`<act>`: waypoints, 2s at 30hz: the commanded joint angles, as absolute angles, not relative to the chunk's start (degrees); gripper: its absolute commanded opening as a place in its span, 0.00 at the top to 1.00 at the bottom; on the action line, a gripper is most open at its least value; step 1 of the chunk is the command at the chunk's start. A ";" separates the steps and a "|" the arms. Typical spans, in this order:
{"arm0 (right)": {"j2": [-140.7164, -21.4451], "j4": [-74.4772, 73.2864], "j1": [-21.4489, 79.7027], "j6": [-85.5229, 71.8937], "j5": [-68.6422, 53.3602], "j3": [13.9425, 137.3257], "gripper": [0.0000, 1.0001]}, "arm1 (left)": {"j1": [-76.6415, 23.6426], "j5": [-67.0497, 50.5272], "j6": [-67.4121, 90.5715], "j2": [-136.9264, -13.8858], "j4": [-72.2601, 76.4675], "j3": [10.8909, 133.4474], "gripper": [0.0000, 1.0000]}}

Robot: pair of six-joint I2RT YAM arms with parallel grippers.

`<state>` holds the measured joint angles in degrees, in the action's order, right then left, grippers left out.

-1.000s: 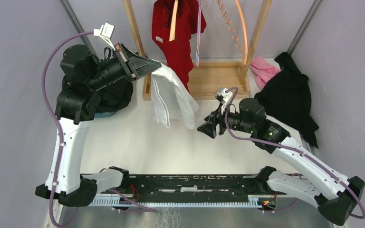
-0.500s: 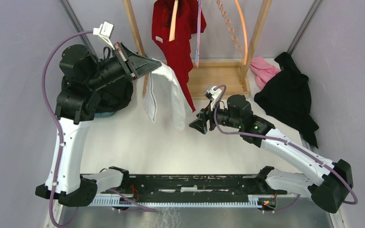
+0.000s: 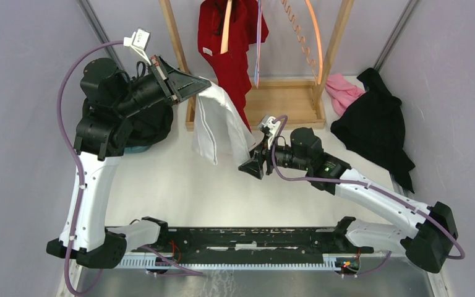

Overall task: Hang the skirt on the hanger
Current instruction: Flatten out the skirt at the center of the board.

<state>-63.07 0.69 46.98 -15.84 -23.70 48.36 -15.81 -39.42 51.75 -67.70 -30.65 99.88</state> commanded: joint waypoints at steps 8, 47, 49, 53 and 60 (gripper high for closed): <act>-65.92 4.77 48.59 -16.01 -20.36 48.17 0.55 | -15.74 -41.05 54.67 -67.09 -25.76 100.51 0.97; -33.19 -50.23 48.60 -18.82 -22.71 71.14 0.98 | -16.44 -31.55 56.43 -35.21 -39.62 67.35 0.97; -33.20 -49.98 48.60 -19.57 -23.63 70.99 0.99 | -16.48 -31.63 57.41 -34.29 -40.18 66.97 0.97; -33.42 -50.19 48.60 -20.50 -24.50 70.84 0.99 | -16.44 -31.13 60.27 -31.74 -40.31 65.37 0.96; -33.72 -49.13 48.60 -20.42 -23.68 69.06 0.99 | -16.39 -28.29 62.13 -28.18 -41.29 58.49 0.96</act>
